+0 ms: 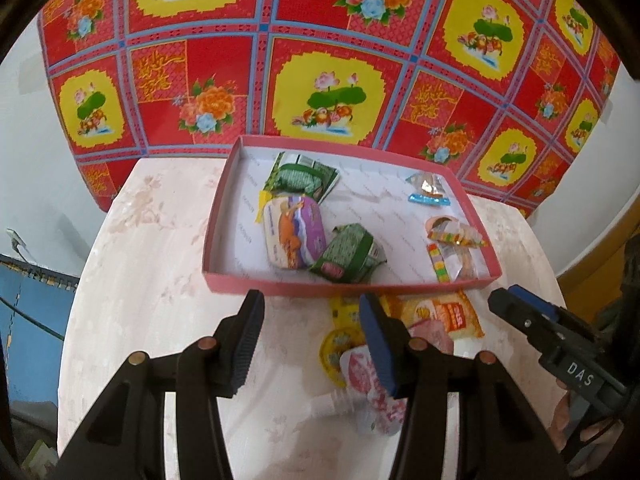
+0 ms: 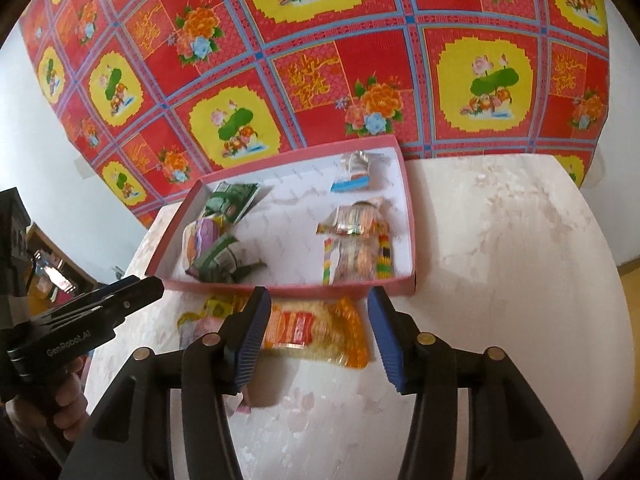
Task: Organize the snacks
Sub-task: 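Withdraw both tools from the box toward the remaining snacks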
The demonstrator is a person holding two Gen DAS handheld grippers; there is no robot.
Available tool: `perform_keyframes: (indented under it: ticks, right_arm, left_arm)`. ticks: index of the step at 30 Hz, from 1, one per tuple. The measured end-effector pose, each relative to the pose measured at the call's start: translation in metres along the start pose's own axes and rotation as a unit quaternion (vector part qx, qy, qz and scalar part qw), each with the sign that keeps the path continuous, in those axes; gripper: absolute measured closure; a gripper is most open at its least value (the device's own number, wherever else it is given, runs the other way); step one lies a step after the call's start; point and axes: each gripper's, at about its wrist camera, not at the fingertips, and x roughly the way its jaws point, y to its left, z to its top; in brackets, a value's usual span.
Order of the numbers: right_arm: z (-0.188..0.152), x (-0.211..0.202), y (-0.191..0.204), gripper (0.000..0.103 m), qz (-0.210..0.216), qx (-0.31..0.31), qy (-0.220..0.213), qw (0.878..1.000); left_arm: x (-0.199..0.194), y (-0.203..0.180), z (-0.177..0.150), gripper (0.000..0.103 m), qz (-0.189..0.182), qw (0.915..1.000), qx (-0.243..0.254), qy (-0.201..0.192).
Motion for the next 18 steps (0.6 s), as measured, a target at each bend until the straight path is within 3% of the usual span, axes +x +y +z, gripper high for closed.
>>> perform_keyframes:
  ticks: [12, 18]
  right_arm:
    - [-0.024, -0.004, 0.014, 0.051, 0.019, 0.005, 0.018, 1.000]
    - [-0.033, -0.003, 0.025, 0.040, 0.049, 0.003, 0.025, 0.998]
  left_arm:
    - [-0.004, 0.016, -0.024, 0.051, 0.014, 0.9998, -0.009, 0.014]
    - [-0.006, 0.027, -0.034, 0.051, 0.018, 0.9994, -0.021, 0.018]
